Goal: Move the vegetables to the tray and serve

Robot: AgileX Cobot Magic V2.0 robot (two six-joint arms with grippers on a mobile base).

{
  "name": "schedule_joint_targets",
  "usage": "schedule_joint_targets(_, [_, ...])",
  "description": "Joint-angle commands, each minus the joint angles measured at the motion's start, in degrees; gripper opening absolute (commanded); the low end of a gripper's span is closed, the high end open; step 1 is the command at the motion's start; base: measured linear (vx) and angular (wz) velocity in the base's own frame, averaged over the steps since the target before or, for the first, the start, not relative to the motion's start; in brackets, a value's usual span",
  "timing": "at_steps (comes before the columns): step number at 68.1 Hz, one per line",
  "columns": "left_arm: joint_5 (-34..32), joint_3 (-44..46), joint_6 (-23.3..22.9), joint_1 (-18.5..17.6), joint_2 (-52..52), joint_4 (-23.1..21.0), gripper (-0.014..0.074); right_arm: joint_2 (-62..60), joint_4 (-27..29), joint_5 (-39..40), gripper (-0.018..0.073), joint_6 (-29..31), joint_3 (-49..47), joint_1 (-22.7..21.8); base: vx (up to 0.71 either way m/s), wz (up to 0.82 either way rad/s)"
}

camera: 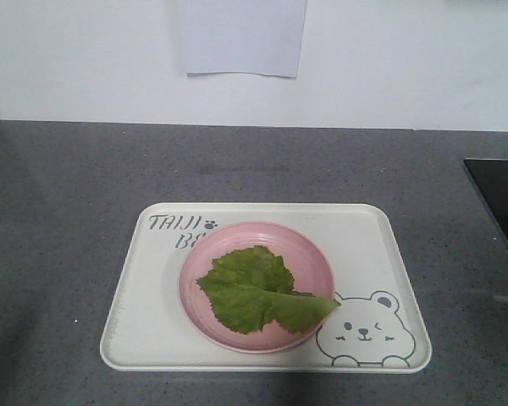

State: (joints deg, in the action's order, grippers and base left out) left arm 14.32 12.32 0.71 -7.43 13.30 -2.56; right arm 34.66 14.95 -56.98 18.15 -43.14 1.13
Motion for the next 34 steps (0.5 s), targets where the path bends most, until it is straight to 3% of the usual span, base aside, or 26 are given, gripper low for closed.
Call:
schedule_joint_targets(1, [-7.62,-2.91,-2.38,2.04,-3.6,0.12,-0.0008,0.18,0.75,3.03,-0.0008,0.37,-1.3,0.08,0.0,0.0])
schedule_joint_targets(19, [-9.6,-11.25,-3.95,3.19,-13.38,0.56,-0.0008,0.18,0.75,3.03,-0.0008,0.37,-1.3,0.08,0.0,0.0])
schedule_joint_targets(28, [-15.9,-15.2,-4.23,3.19,-14.88,0.61,-0.0008,0.18,0.75,2.96,-0.0008,0.37,-1.3,0.08,0.0,0.0])
schedule_joint_targets(34, [-16.36,-15.18,-4.54,3.19,-14.88,0.88,-0.0008,0.18,0.75,2.96,-0.0008,0.37,-1.3,0.08,0.0,0.0])
